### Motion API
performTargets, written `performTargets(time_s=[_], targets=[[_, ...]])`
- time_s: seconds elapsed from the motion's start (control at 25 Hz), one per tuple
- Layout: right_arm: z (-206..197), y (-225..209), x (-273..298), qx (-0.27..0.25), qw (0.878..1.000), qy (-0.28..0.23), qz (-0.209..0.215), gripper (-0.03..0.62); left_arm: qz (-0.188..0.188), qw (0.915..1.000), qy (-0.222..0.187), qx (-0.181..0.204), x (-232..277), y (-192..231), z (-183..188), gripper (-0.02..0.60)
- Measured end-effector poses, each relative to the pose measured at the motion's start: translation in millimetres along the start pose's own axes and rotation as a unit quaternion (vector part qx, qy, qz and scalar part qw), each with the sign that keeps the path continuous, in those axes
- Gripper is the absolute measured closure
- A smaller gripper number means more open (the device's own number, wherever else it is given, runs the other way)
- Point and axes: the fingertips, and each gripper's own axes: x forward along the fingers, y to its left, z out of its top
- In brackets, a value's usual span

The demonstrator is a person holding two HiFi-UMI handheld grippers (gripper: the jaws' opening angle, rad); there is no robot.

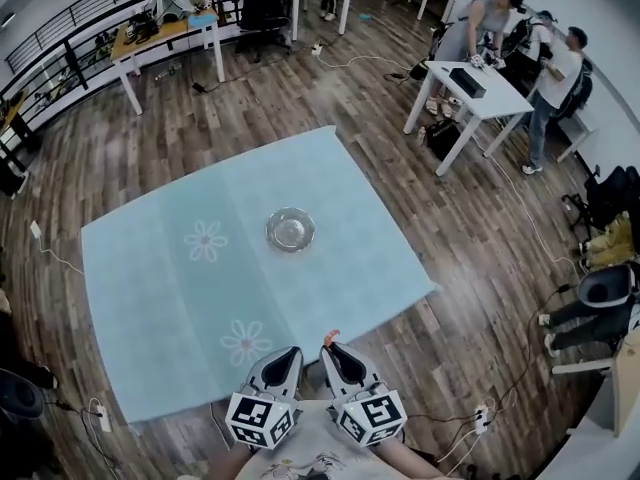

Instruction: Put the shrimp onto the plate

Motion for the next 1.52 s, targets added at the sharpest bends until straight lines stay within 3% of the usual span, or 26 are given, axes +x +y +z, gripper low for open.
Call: performTargets(time_s=[0.4, 0.76, 1.16, 1.32, 1.52], targets=[[40, -50, 68, -0.004, 0.998, 0.018, 0.052, 0.531, 0.059, 0.9979, 0.002, -0.029, 69, 39, 36, 0.574], [67, -104, 125, -0.016, 0.994, 0.035, 0.102, 0.531, 0.115, 0.9923, -0.022, -0.038, 126, 55, 70, 0.574], [51, -157, 176, -0.022, 0.984, 0.078, 0.157, 0.531, 0.186, 0.9797, -0.029, -0.068, 176, 68, 62, 0.574], [47, -159, 191, -0.026, 0.980, 0.096, 0.172, 0.531, 0.206, 0.9746, -0.015, -0.087, 179, 67, 73, 0.574], [42, -141, 211, -0.037, 0.972, 0.108, 0.205, 0.531, 0.234, 0.9658, -0.028, -0.109, 172, 89, 71, 0.574]])
